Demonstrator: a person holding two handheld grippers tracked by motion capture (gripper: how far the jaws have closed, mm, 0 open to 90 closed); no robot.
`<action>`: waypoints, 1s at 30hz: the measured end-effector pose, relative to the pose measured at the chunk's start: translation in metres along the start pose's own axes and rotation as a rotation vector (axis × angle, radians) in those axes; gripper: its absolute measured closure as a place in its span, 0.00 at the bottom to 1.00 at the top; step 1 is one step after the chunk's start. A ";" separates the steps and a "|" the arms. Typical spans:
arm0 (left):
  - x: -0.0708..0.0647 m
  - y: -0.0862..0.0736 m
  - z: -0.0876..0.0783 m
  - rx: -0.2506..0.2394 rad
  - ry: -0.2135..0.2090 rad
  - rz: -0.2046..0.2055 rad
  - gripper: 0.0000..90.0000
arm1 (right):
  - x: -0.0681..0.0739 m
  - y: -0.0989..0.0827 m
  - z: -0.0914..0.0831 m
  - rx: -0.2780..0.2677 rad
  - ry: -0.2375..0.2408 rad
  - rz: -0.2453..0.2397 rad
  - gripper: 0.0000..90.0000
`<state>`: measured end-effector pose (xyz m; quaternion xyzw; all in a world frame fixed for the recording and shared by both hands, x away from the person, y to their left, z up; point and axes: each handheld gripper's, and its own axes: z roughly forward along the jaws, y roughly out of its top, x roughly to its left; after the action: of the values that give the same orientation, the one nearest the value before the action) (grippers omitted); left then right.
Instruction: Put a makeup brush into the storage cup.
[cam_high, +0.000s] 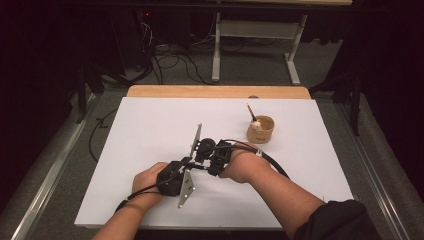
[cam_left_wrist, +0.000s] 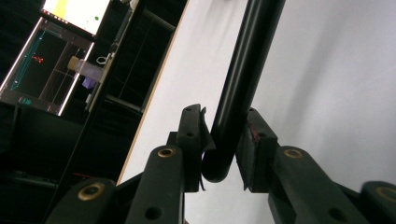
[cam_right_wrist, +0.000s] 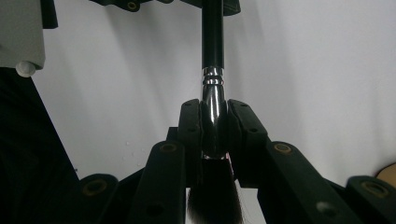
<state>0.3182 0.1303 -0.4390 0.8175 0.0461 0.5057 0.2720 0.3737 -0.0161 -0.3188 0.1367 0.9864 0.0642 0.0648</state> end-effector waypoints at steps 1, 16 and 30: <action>0.000 0.000 0.000 -0.002 -0.002 0.001 0.82 | 0.000 0.000 0.000 0.004 -0.001 -0.002 0.87; -0.003 0.000 0.001 0.013 -0.019 0.048 0.86 | -0.002 0.000 -0.003 -0.013 -0.016 -0.010 0.86; -0.003 0.001 0.000 0.004 -0.015 0.053 0.87 | -0.002 -0.002 -0.007 -0.028 -0.030 -0.011 0.80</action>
<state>0.3166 0.1282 -0.4412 0.8228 0.0236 0.5063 0.2573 0.3745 -0.0194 -0.3118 0.1315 0.9851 0.0754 0.0815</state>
